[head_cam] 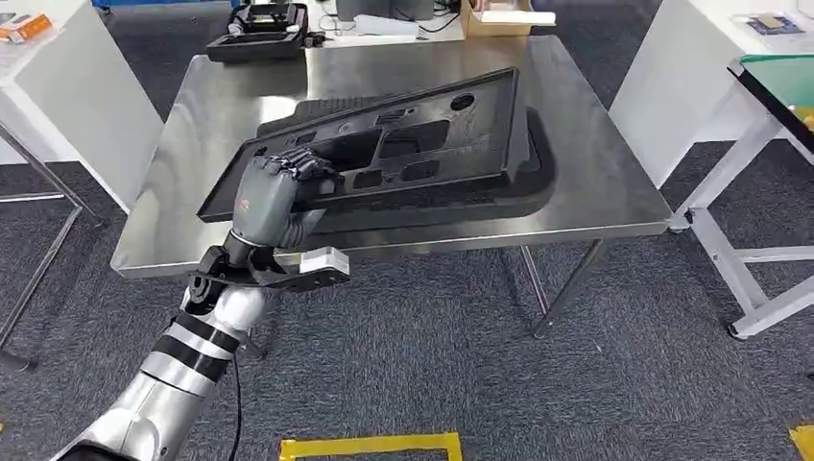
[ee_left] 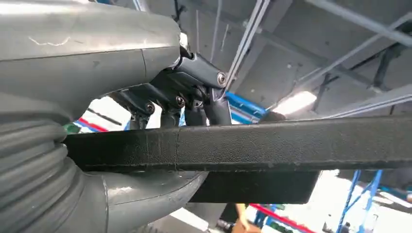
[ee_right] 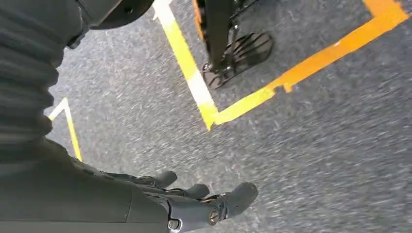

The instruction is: Take the parts from the cabinet and place them on the table.

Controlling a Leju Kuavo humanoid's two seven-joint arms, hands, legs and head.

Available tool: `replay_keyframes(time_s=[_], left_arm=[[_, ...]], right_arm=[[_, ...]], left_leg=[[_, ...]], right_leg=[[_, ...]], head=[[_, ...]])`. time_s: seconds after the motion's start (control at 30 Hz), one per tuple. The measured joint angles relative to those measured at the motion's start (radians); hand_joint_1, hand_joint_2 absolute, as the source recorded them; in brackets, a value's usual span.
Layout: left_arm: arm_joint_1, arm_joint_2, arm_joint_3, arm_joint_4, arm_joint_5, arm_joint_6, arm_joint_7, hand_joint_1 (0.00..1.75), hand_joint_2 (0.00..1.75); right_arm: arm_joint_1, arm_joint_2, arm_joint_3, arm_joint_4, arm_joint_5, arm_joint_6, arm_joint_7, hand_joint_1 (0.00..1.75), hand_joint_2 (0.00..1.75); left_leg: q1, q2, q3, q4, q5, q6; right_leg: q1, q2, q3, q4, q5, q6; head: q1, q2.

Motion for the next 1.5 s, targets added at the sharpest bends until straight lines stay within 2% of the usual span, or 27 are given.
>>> replay_keyframes(time_s=[0.1,0.13,0.2,0.27,0.3,0.33,0.4,0.47,0.53,0.63,0.67,0.73,0.8,0.83,0.9,0.93,0.97,1.0,1.03,1.13,1.2,1.23,1.3,1.33,1.4,1.47,1.5], left_arm=[[-0.005,-0.003,-0.003,0.0,-0.002,-0.002,0.0,1.75,1.75],[-0.006,-0.007,-0.002,-0.001,-0.002,-0.002,0.002,1.75,1.75],[-0.014,-0.009,-0.002,0.0,-0.001,-0.002,0.003,1.75,1.75],[-0.012,-0.013,-0.002,0.0,-0.002,-0.003,0.002,1.75,1.75],[-0.009,-0.013,-0.003,0.0,-0.002,-0.003,0.002,1.75,1.75],[-0.009,-0.013,-0.003,0.002,-0.002,-0.003,0.002,1.75,1.75],[-0.009,-0.014,-0.003,0.002,-0.002,-0.003,0.003,1.75,1.75],[-0.011,-0.016,-0.003,0.003,-0.002,-0.005,0.003,1.75,1.75],[-0.017,-0.018,-0.003,0.003,-0.002,-0.007,0.003,1.75,1.75],[-0.021,-0.021,-0.005,0.003,-0.005,-0.008,0.003,1.75,1.75],[-0.022,-0.022,-0.006,0.003,-0.005,-0.008,0.003,1.75,1.75],[-0.025,-0.022,-0.007,0.003,-0.005,-0.008,0.003,1.75,1.75],[-0.019,-0.022,-0.009,0.009,-0.005,-0.008,0.003,1.75,1.75],[-0.017,-0.022,-0.01,0.01,-0.005,-0.008,0.003,1.75,1.75],[-0.017,-0.022,-0.011,0.011,-0.005,-0.008,0.005,1.75,1.75],[-0.017,-0.022,-0.011,0.011,-0.005,-0.008,0.005,1.75,1.75],[-0.018,-0.022,-0.012,0.011,-0.005,-0.008,0.005,1.75,1.75],[-0.018,-0.021,-0.012,0.012,-0.005,-0.009,0.005,1.75,1.75],[-0.021,-0.022,-0.014,0.015,-0.005,-0.009,0.005,1.75,1.75],[-0.023,-0.025,-0.017,0.014,-0.008,-0.01,0.006,1.75,1.75],[-0.03,-0.026,-0.017,0.014,-0.009,-0.011,0.007,1.75,1.75],[-0.033,-0.028,-0.018,0.014,-0.012,-0.011,0.007,1.75,1.75],[-0.03,-0.03,-0.021,0.015,-0.013,-0.015,0.007,1.75,1.75],[-0.027,-0.03,-0.023,0.016,-0.013,-0.015,0.009,1.75,1.75],[-0.025,-0.03,-0.026,0.018,-0.013,-0.015,0.012,1.75,1.75],[-0.026,-0.031,-0.027,0.018,-0.013,-0.015,0.012,1.75,1.75],[-0.028,-0.03,-0.027,0.019,-0.013,-0.015,0.012,1.75,1.75]], right_arm=[[-0.004,-0.003,0.0,-0.001,0.001,0.0,0.0,0.0,1.75],[-0.004,-0.007,0.0,-0.001,0.001,0.0,0.0,0.0,1.75],[-0.004,-0.003,0.0,-0.001,0.001,0.0,-0.001,0.0,1.75],[-0.005,-0.003,0.0,-0.001,0.002,0.0,-0.001,0.0,1.75],[-0.005,-0.003,0.0,-0.001,0.002,0.0,-0.001,0.0,1.75],[-0.004,-0.003,0.0,-0.001,0.001,0.0,-0.001,0.0,1.75],[0.001,-0.004,0.0,-0.001,0.001,0.0,-0.001,0.0,1.75],[0.002,-0.005,0.0,0.0,0.001,0.0,-0.001,0.0,1.75],[-0.004,-0.005,0.0,-0.001,0.001,0.0,-0.001,0.0,1.75],[-0.003,-0.002,0.0,-0.001,0.002,0.001,-0.001,0.0,1.75],[-0.001,-0.002,0.0,-0.001,0.002,0.001,-0.001,0.0,1.75],[-0.003,-0.002,0.0,-0.001,0.002,0.001,-0.001,0.0,1.75],[-0.003,-0.003,0.0,-0.001,0.002,0.001,-0.001,0.0,1.75],[-0.002,-0.003,0.0,-0.001,0.002,0.001,-0.001,0.0,1.75],[-0.001,-0.002,0.0,-0.001,0.002,0.001,-0.001,0.0,1.75],[0.0,-0.002,0.0,-0.001,0.002,0.001,-0.001,0.0,1.75],[0.001,-0.001,0.0,-0.001,0.002,0.002,-0.001,0.0,1.75],[0.0,-0.001,0.0,0.0,0.002,0.003,-0.001,0.0,1.75],[-0.003,-0.001,0.0,-0.001,0.003,0.003,-0.001,0.0,1.75],[-0.005,-0.005,0.0,-0.001,0.003,0.004,-0.002,0.0,1.75],[-0.006,-0.002,0.0,-0.001,0.006,0.004,-0.002,0.0,1.75],[-0.006,-0.001,0.0,-0.001,0.006,0.004,-0.002,0.0,1.75],[-0.006,-0.001,0.0,-0.001,0.007,0.004,-0.002,0.0,1.75],[-0.005,-0.001,-0.001,-0.001,0.008,0.004,-0.002,0.0,1.75],[0.0,-0.002,-0.002,-0.001,0.009,0.004,-0.002,0.0,1.75],[0.001,-0.003,-0.002,-0.001,0.01,0.004,-0.002,0.0,1.75],[0.003,-0.003,-0.002,-0.001,0.01,0.004,-0.002,0.0,1.75]], left_leg=[[-0.003,0.0,0.018,-0.003,-0.002,0.018],[0.004,-0.003,0.032,-0.008,0.0,0.023],[0.005,-0.004,0.041,-0.009,-0.011,0.033],[0.004,-0.007,0.049,-0.009,-0.025,0.037],[0.004,-0.008,0.056,-0.009,-0.033,0.037],[0.005,-0.011,0.065,-0.009,-0.041,0.036],[0.005,-0.016,0.089,-0.009,-0.059,0.031],[0.005,-0.016,0.108,-0.012,-0.075,0.024],[-0.004,-0.016,0.116,-0.018,-0.091,0.01],[-0.003,-0.015,0.133,-0.009,-0.102,-0.004],[-0.002,-0.009,0.121,0.023,-0.105,-0.008],[0.001,-0.004,0.031,0.178,-0.14,-0.018],[0.006,-0.003,-0.061,0.291,-0.204,-0.025],[0.007,-0.002,-0.069,0.285,-0.202,-0.026],[0.008,0.001,-0.046,0.186,-0.145,-0.023],[0.008,0.002,-0.02,0.115,-0.097,-0.02],[0.009,0.002,0.01,0.024,-0.012,-0.015],[0.003,0.002,0.015,-0.006,0.008,-0.009],[0.0,0.001,0.029,-0.002,-0.019,0.0],[0.001,-0.002,0.041,-0.006,-0.015,0.025],[0.004,-0.004,0.056,-0.014,-0.023,0.033],[0.004,-0.005,0.058,-0.014,-0.029,0.038],[0.003,-0.008,0.067,-0.014,-0.045,0.04],[0.002,-0.012,0.075,-0.014,-0.053,0.04],[0.002,-0.017,0.1,-0.014,-0.071,0.038],[0.002,-0.017,0.128,-0.015,-0.091,0.033],[0.0,-0.017,0.134,-0.015,-0.099,0.029]], right_leg=[[0.001,-0.003,0.009,0.011,0.001,0.023],[0.0,-0.006,-0.012,0.033,-0.002,0.025],[-0.001,-0.007,-0.089,0.164,-0.002,0.028],[-0.004,-0.008,-0.192,0.293,-0.062,0.02],[-0.005,-0.008,-0.226,0.319,-0.09,0.015],[-0.007,-0.008,-0.24,0.304,-0.091,0.022],[-0.011,-0.009,-0.209,0.174,-0.017,0.053],[-0.011,-0.018,-0.159,0.012,0.101,0.073],[-0.001,-0.02,-0.14,-0.008,0.098,0.031],[-0.015,-0.016,-0.115,-0.015,0.108,0.005],[-0.014,-0.016,-0.104,-0.017,0.101,-0.003],[-0.012,-0.015,-0.084,-0.016,0.085,-0.02],[-0.011,-0.012,-0.063,-0.015,0.065,-0.019],[-0.011,-0.011,-0.054,-0.015,0.057,-0.018],[-0.011,-0.008,-0.025,-0.015,0.038,-0.013],[-0.011,-0.007,-0.011,-0.015,0.027,-0.01],[-0.011,-0.007,0.006,-0.015,0.013,-0.005],[-0.004,-0.006,0.019,-0.009,0.004,0.001],[-0.003,-0.005,0.008,-0.017,-0.004,0.009],[-0.002,-0.007,0.023,-0.004,-0.006,0.028],[-0.006,-0.01,-0.049,0.103,0.008,0.036],[-0.008,-0.01,-0.11,0.188,-0.002,0.036],[-0.008,-0.01,-0.207,0.294,-0.069,0.023],[-0.008,-0.01,-0.235,0.305,-0.088,0.022],[-0.008,-0.01,-0.227,0.217,-0.043,0.039],[-0.006,-0.012,-0.171,0.039,0.078,0.057],[-0.002,-0.018,-0.163,-0.016,0.133,0.056]], head=[[-0.001,0.0],[-0.001,0.0],[0.002,0.0],[0.003,0.0],[0.003,0.0],[0.003,0.0],[0.003,0.0],[0.005,0.0],[0.002,0.0],[-0.001,0.0],[0.002,0.0],[0.0,0.0],[-0.001,0.0],[0.0,0.0],[-0.001,0.0],[-0.002,0.0],[-0.001,0.0],[0.0,0.0],[0.002,0.0],[0.001,0.0],[0.003,0.0],[0.007,0.0],[0.007,0.0],[0.007,0.0],[0.008,0.0],[0.01,0.0],[0.011,0.0]])
